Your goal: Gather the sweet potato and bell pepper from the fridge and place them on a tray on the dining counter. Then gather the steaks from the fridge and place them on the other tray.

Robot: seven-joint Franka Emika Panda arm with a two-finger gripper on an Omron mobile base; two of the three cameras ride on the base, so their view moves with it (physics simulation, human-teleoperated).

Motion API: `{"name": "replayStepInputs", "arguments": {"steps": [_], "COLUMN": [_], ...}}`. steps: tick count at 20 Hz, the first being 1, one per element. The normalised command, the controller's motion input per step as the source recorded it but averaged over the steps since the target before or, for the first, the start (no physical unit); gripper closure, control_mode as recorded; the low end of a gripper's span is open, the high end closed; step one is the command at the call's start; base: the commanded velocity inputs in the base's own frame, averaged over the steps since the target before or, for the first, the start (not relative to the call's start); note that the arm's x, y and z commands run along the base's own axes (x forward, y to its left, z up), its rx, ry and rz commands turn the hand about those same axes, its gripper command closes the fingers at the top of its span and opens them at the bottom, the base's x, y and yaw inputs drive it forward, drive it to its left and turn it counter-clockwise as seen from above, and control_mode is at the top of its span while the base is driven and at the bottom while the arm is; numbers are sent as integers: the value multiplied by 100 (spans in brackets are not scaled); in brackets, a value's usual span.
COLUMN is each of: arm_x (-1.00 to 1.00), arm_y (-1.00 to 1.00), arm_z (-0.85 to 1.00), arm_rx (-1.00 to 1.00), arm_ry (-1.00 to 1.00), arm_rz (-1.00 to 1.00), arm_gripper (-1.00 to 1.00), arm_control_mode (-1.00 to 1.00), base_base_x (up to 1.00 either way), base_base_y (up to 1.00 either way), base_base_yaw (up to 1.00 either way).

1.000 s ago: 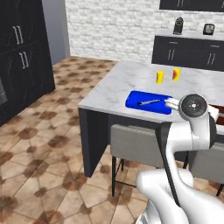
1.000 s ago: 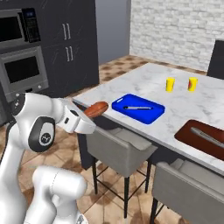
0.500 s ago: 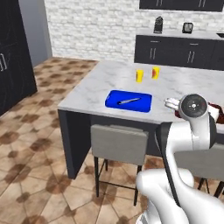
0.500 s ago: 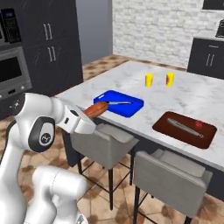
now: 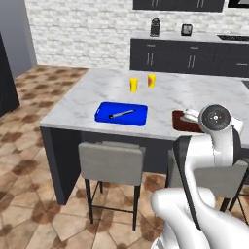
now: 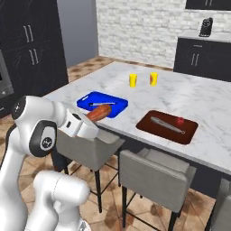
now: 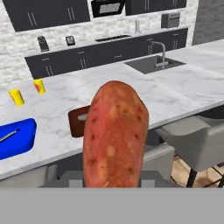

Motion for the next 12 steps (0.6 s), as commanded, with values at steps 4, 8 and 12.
{"name": "replayStepInputs", "arguments": {"steps": [4, 8, 12], "arm_x": [0, 0, 0], "arm_y": [0, 0, 0], "arm_z": [0, 0, 0], "arm_rx": [0, 0, 0], "arm_ry": [0, 0, 0], "arm_rz": [0, 0, 0], "arm_gripper": [100, 100, 100], "arm_control_mode": [100, 100, 100], "base_base_x": [31, 23, 22], "base_base_y": [-49, -46, -33], "base_base_yaw": [-22, -22, -21]}}
